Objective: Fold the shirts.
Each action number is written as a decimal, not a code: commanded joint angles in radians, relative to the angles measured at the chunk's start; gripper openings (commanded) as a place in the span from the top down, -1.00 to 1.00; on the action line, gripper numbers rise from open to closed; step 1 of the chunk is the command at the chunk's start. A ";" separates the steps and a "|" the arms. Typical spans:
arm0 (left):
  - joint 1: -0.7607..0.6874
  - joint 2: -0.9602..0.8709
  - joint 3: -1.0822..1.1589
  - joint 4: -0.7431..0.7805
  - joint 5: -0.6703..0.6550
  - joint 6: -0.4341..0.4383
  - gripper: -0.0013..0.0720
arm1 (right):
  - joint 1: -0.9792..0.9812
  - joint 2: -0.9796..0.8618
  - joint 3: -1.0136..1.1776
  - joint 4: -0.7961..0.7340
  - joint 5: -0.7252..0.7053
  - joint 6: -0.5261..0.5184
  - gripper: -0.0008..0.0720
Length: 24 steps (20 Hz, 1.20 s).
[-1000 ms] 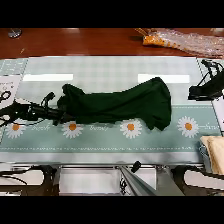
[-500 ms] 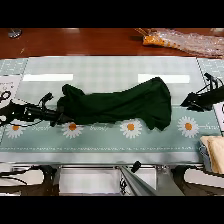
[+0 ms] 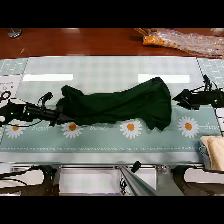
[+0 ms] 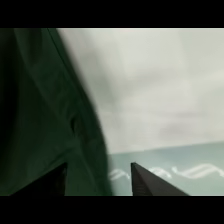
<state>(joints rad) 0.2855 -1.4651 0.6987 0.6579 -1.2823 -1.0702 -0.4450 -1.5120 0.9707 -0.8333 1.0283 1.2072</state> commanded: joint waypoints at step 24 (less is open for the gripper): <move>0.082 0.339 1.152 -0.106 -0.060 -0.124 0.91 | 0.103 0.477 0.708 0.080 -0.063 -0.033 0.87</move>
<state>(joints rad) 0.3641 -1.1530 1.6157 0.5819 -1.4204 -1.1431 -0.3412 -1.0946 1.5417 -0.7532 0.9665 1.1458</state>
